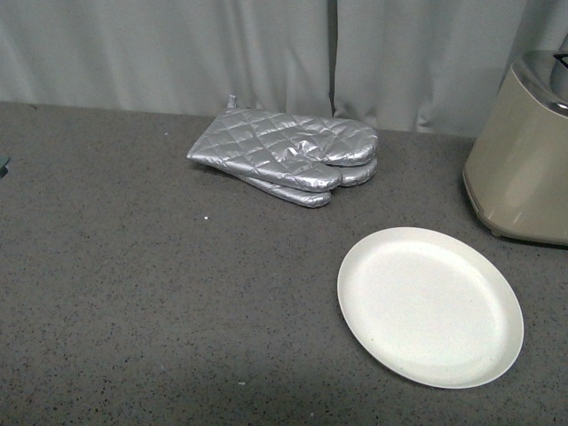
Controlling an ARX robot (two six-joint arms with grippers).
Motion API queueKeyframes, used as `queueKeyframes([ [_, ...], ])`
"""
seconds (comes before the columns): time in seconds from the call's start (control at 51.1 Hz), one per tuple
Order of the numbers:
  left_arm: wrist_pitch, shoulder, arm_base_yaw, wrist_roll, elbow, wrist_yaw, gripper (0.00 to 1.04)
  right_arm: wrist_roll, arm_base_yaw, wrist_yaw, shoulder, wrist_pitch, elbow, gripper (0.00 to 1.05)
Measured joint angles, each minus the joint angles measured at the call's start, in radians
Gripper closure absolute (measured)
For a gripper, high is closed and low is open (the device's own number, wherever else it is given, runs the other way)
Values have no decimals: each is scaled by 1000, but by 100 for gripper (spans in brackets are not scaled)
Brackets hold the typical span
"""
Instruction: Put bread into toaster
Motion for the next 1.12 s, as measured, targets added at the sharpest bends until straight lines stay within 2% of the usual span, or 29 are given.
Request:
queueKeyframes([
  [0.039, 0, 0, 0, 0, 0, 0, 7, -2, 0, 0, 0, 0, 0, 100],
  [0.176, 0, 0, 0, 0, 0, 0, 7, -2, 0, 0, 0, 0, 0, 77],
  [0.333, 0, 0, 0, 0, 0, 0, 7, -3, 0, 0, 0, 0, 0, 42],
  [0.548, 0, 0, 0, 0, 0, 0, 7, -2, 0, 0, -1, 0, 0, 10],
  [0.587, 0, 0, 0, 0, 0, 0, 7, -2, 0, 0, -1, 0, 0, 7],
  [0.666, 0, 0, 0, 0, 0, 0, 7, -3, 0, 0, -1, 0, 0, 10],
  [1.116, 0, 0, 0, 0, 0, 0, 7, -3, 0, 0, -1, 0, 0, 9],
])
